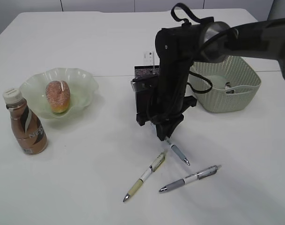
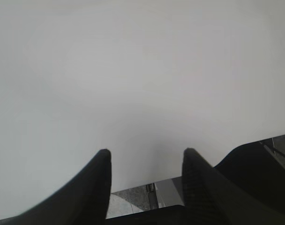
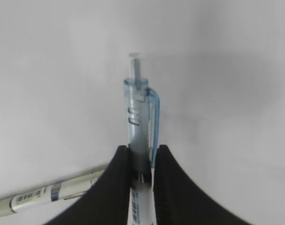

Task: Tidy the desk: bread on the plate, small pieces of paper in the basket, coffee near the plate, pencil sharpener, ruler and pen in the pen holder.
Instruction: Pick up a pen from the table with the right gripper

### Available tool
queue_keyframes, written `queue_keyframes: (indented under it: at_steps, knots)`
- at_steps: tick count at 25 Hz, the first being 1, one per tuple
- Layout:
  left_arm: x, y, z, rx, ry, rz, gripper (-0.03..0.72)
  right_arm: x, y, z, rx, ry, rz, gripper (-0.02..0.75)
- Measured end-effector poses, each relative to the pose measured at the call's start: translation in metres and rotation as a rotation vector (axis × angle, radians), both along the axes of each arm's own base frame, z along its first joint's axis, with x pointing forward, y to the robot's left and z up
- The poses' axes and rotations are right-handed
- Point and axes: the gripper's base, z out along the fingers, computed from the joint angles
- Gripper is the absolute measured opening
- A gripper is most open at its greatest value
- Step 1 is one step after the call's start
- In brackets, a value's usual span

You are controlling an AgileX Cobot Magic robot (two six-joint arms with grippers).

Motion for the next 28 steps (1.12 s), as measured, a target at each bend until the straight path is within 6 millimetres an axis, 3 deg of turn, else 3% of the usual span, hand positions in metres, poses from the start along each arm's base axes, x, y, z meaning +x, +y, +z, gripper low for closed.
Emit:
queue_keyframes:
  at_steps: [21,28]
  knots:
    - [0.0,-0.002,0.0,-0.027,0.006,-0.001,0.354,-0.008,-0.004,0.065,0.059,-0.113,-0.062,0.108]
    - [-0.001,-0.002,0.0,-0.029,0.006,-0.001,0.354,-0.027,-0.01,0.081,0.063,-0.12,-0.057,0.108]
